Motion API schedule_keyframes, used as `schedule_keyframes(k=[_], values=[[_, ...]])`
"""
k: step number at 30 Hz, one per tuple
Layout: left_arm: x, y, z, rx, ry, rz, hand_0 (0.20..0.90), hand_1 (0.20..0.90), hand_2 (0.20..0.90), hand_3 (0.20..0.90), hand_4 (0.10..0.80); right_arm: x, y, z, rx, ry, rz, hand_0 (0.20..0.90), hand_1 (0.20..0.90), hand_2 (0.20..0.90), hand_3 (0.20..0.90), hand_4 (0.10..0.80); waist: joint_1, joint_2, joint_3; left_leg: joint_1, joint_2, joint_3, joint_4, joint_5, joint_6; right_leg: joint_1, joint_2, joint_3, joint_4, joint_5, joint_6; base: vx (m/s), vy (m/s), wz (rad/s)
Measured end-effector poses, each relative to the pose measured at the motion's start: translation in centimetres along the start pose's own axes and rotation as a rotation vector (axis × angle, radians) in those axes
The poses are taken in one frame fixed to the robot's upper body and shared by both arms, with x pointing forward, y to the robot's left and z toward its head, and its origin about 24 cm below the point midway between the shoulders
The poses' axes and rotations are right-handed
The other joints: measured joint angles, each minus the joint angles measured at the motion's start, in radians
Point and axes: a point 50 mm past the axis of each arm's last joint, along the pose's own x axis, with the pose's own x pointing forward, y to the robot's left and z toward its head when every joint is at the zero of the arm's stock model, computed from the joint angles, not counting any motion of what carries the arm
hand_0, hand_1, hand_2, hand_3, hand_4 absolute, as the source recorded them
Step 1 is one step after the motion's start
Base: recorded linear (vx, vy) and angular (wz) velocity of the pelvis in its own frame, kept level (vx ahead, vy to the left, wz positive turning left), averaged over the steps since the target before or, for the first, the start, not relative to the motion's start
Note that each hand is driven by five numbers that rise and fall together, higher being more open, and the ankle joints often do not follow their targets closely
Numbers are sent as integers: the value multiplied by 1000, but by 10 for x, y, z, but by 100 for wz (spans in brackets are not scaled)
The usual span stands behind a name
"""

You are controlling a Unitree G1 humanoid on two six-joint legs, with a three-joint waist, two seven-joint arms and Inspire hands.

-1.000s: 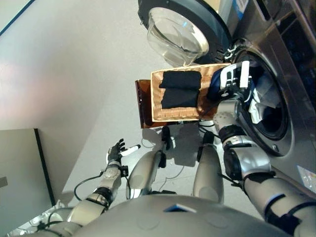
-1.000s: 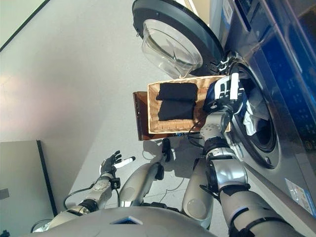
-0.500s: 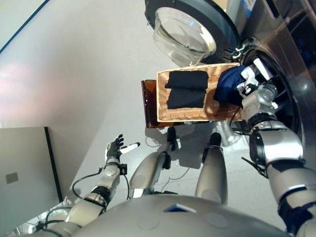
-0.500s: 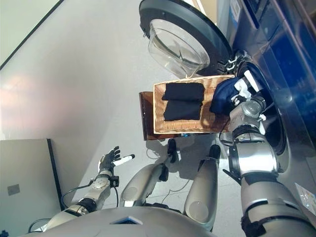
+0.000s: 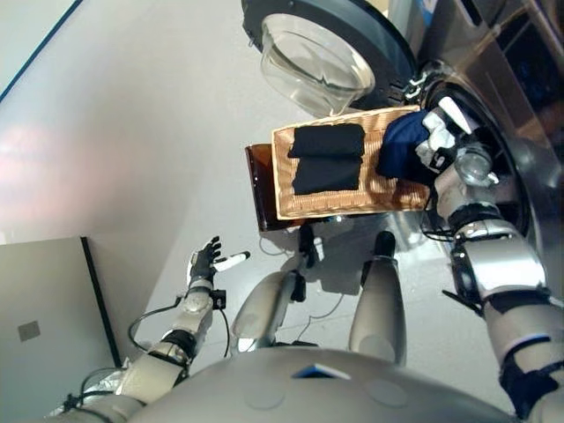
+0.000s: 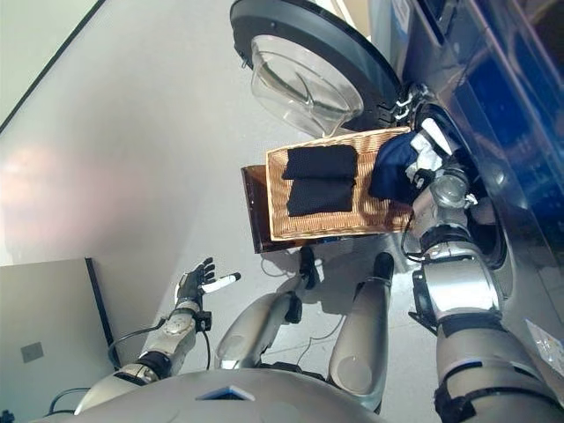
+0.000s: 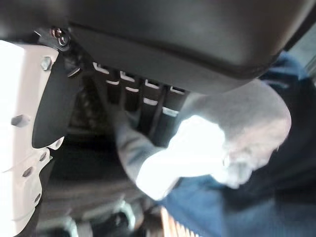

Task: Pick up the clothes and place them into the washing machine

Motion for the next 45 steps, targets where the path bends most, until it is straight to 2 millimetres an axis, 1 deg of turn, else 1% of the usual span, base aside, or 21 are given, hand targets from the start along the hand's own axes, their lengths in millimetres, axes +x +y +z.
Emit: schedule_keyframes(k=[7, 11, 15, 16, 17, 18, 19, 21, 23, 26, 30, 36, 39, 43, 45], values=[[0, 2, -2, -26, 13, 0, 900, 900, 900, 900, 800, -4, 11, -1, 79, 0, 68, 900, 900, 900, 900, 800, -1, -13, 10, 0, 8, 3, 9, -1, -1, 2, 10, 2, 1, -1, -2, -6, -3, -1], [-1, 2, -3, -38, 18, 1, 900, 900, 900, 900, 800, -9, 24, 5, 91, -46, 160, 900, 900, 900, 900, 800, -1, -14, 10, 0, 9, 3, 10, -3, -5, 2, 11, 2, 1, -1, -2, 0, 0, 0], [0, 7, -3, -65, 22, 27, 900, 900, 900, 900, 800, -14, 22, 2, 3, -80, 184, 900, 900, 900, 900, 800, -10, -26, 20, -1, 10, 3, 10, -4, -5, 2, 11, 1, 0, 0, -4, 0, 0, 0], [0, 9, -3, -67, 22, 33, 900, 900, 900, 900, 800, -14, 22, 6, -32, -97, 187, 900, 900, 900, 900, 800, -19, -29, 22, -2, 9, 3, 10, -3, -4, 2, 11, 1, 0, 0, -4, 0, 0, 0], [0, 10, -3, -77, 21, 40, 900, 900, 900, 900, 800, -17, 25, 5, -53, -98, 200, 900, 900, 900, 900, 800, -20, -31, 23, -3, 9, 4, 10, -3, -2, 2, 11, 1, -1, 1, -4, 0, 0, 0], [1, 12, -2, -85, 19, 48, 900, 900, 900, 900, 800, -18, 23, 3, -84, -102, 202, 900, 900, 900, 900, 800, -22, -33, 25, -3, 9, 4, 10, -4, -1, 2, 11, 1, -1, 1, -4, -7, -31, -1], [1, 12, -1, -86, 15, 51, 900, 900, 900, 900, 800, -19, 23, 5, -101, -114, 212, 900, 900, 900, 900, 800, -27, -38, 29, -3, 10, 3, 12, -4, -2, 2, 11, 1, 0, 1, -4, -9, -37, -1], [2, 15, 1, -97, 12, 63, 900, 900, 900, 900, 800, -26, 23, 3, -132, -135, 244, 900, 900, 900, 900, 800, -32, -49, 38, -3, 11, 3, 12, -6, -2, 1, 13, 1, 0, 1, -5, 0, 0, 0], [3, 18, 1, -113, 14, 79, 900, 900, 900, 900, 800, -33, 28, 4, -171, -159, 294, 900, 900, 900, 900, 800, -48, -63, 50, -3, 12, 3, 12, -7, -2, 2, 14, 1, 0, 1, -5, -1, -16, 1], [4, 17, 4, -106, 4, 77, 900, 900, 900, 900, 800, -41, 21, 0, -243, -173, 333, 900, 900, 900, 900, 800, -48, -80, 62, -3, 13, 3, 11, -8, -2, 4, 16, 1, 0, 1, -5, 4, -38, 1], [4, 17, 4, -98, 5, 76, 900, 900, 900, 900, 800, -52, 24, -7, -222, -164, 379, 900, 900, 900, 900, 800, -48, -102, 78, 0, 13, 4, 11, -8, -2, 9, 16, 1, -2, 1, -6, -1, -27, 1], [5, 17, 3, -75, 26, 72, 900, 900, 900, 900, 800, -53, 23, -13, -172, -111, 379, 900, 900, 900, 900, 800, -50, -121, 91, 20, 15, 3, 13, -8, -2, 43, 17, -8, -18, 2, -5, -3, -18, 2], [5, 17, 4, -74, 23, 71, 900, 900, 900, 900, 800, -54, 25, -16, -133, -83, 379, 900, 900, 900, 900, 800, -51, -123, 92, 26, 18, 3, 15, -8, -2, 54, 18, -15, -22, 2, -6, -2, -5, 1], [5, 17, 4, -74, 22, 74, 900, 900, 900, 900, 800, -55, 26, -17, -123, -75, 382, 900, 900, 900, 900, 800, -51, -123, 92, 27, 22, 3, 15, -8, -1, 56, 22, -18, -22, 3, -8, 0, 0, 0], [5, 17, 4, -74, 24, 81, 900, 900, 900, 900, 800, -57, 28, -19, -67, -54, 385, 900, 900, 900, 900, 800, -50, -127, 91, 28, 25, 4, 15, -8, -1, 57, 24, -19, -22, 4, -10, 0, 0, 0]])
